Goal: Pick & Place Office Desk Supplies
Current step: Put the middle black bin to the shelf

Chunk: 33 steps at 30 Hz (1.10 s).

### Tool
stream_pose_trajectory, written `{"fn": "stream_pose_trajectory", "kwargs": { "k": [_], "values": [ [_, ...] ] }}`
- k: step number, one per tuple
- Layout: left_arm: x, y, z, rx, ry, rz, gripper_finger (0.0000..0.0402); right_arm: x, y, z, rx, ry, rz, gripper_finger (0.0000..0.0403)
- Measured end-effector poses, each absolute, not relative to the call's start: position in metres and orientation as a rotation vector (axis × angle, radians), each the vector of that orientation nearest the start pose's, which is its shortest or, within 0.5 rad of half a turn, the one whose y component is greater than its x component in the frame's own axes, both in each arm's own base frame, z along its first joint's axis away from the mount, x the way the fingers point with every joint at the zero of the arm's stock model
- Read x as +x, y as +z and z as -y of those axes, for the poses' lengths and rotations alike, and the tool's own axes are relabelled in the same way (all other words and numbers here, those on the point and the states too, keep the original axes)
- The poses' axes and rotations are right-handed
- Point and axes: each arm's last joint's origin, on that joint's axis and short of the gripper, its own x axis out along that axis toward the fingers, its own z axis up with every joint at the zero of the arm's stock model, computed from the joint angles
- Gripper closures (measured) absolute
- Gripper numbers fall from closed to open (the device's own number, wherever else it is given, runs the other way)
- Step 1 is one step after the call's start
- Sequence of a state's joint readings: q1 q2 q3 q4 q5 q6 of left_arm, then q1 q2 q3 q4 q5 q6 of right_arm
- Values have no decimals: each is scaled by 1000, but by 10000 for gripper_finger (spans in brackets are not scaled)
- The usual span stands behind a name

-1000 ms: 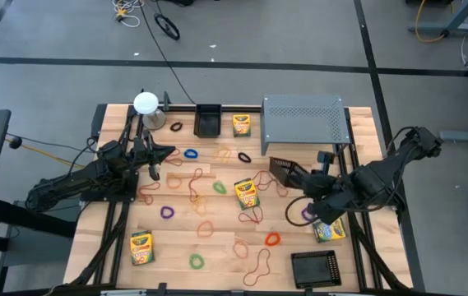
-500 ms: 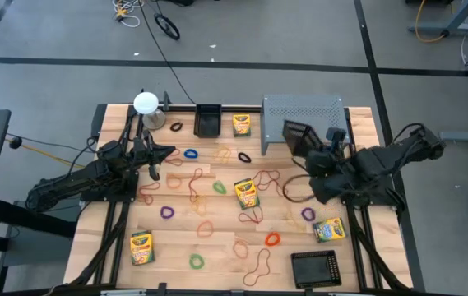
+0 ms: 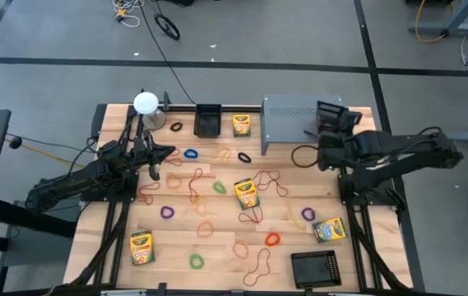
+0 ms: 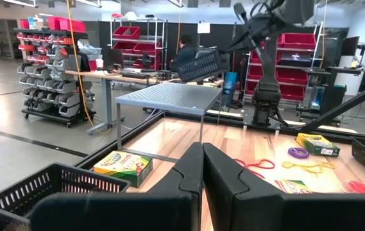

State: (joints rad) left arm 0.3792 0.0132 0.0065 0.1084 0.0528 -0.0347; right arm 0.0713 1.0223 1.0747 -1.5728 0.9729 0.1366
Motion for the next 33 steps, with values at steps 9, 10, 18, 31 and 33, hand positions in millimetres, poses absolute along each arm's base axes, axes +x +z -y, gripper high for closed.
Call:
{"fn": "stream_pose_trajectory", "kwargs": {
  "k": [9,10,18,31,33],
  "values": [
    [91,175,-35,-12,324,106,390,97,288,19,-802,-807,-1318,403],
    [91,175,-35,-12,324,106,390,95,286,20,-817,-807,-1318,403],
    [91,175,-35,-12,324,106,390,82,276,22,-889,-798,-1306,403],
    [91,175,-35,-12,324,106,390,92,271,36,-895,-731,-1337,403],
    [91,175,-35,-13,324,106,390,92,271,38,-884,-740,-1347,402]
  ]
}}
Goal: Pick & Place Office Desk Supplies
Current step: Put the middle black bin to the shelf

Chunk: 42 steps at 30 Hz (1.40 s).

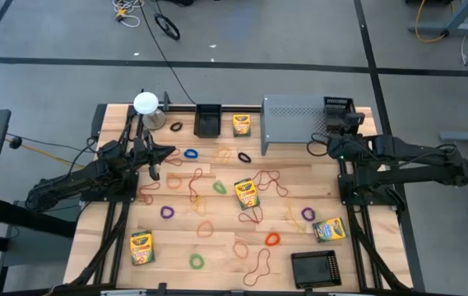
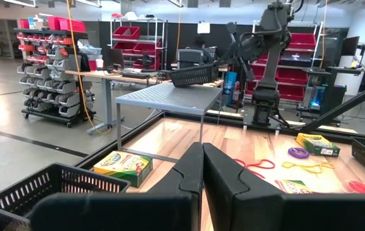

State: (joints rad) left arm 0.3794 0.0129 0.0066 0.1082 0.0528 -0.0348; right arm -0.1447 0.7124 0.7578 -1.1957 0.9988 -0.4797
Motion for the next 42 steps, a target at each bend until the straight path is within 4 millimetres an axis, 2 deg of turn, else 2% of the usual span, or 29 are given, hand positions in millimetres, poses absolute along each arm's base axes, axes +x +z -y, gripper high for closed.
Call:
{"fn": "stream_pose_trajectory", "kwargs": {
  "k": [8,21,26,31,35,38,42],
  "values": [
    [91,175,-35,-12,324,106,390,93,272,41,-876,-759,-1341,372],
    [91,175,-35,-12,325,105,390,95,273,41,-871,-769,-1326,367],
    [91,175,-35,-13,324,106,390,102,279,44,-822,-913,-1207,367],
    [91,175,-35,-13,325,105,390,109,298,43,-632,-924,-1002,370],
    [91,175,-35,-12,324,106,390,114,322,42,-418,-922,-829,394],
    [91,175,-35,-12,325,106,390,120,342,41,-245,-882,-711,395],
    [91,175,-35,-12,324,105,390,137,356,43,-96,-857,-655,396]
  ]
}}
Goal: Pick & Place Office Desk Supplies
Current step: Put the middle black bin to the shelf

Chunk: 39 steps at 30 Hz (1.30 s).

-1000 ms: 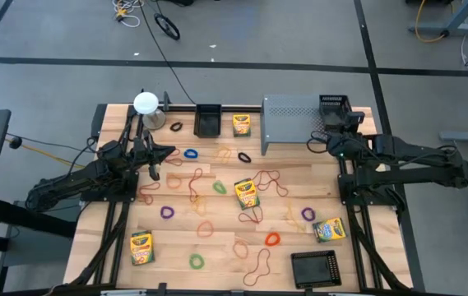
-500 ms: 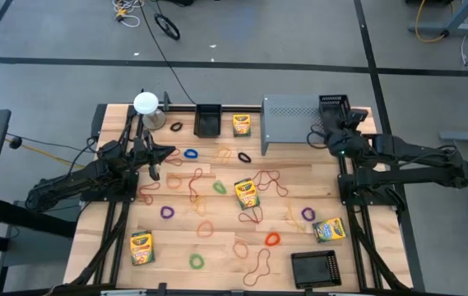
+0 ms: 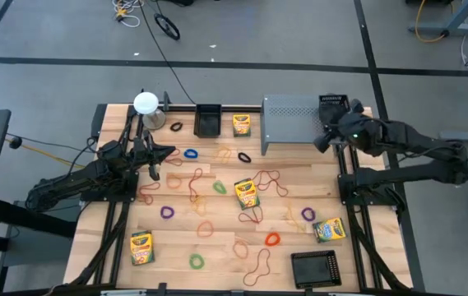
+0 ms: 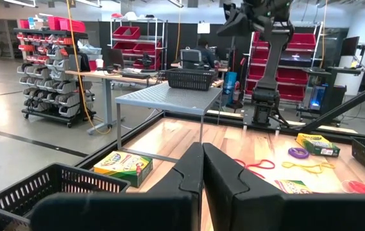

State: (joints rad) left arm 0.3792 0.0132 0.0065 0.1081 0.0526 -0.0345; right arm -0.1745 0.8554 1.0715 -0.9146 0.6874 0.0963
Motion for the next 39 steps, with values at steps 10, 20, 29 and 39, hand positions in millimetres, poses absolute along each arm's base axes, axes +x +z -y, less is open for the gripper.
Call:
{"fn": "stream_pose_trajectory", "kwargs": {
  "k": [10,20,29,39],
  "values": [
    [91,175,-35,-12,324,106,390,203,356,74,53,-983,-747,398],
    [91,175,-35,-13,324,105,390,201,351,145,346,-1084,-852,401],
    [91,175,-35,-13,324,106,390,183,336,175,486,-1183,-955,400],
    [91,175,-35,-12,325,106,390,196,307,199,474,-1246,-1073,400]
  ]
}}
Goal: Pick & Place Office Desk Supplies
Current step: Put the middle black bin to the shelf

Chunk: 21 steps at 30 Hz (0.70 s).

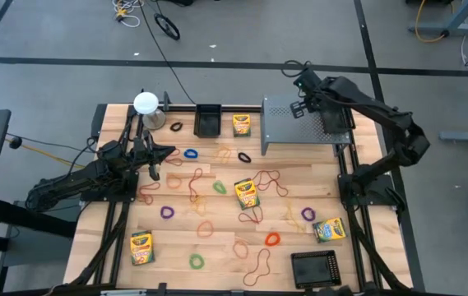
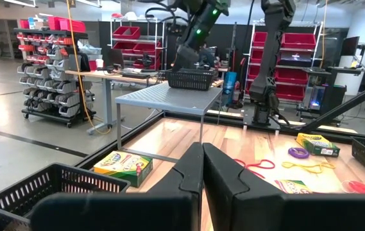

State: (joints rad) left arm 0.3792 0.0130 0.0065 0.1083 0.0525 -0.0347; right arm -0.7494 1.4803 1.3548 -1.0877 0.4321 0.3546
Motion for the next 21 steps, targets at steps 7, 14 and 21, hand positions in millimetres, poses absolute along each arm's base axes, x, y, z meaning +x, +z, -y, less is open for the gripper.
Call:
{"fn": "stream_pose_trajectory", "kwargs": {
  "k": [7,14,21],
  "values": [
    [91,175,-35,-12,324,105,390,190,306,206,478,-1322,-1077,400],
    [91,175,-35,-12,324,105,390,188,305,207,496,-1320,-1078,400],
    [91,175,-35,-12,325,105,390,188,302,210,536,-1322,-1081,400]
  ]
}}
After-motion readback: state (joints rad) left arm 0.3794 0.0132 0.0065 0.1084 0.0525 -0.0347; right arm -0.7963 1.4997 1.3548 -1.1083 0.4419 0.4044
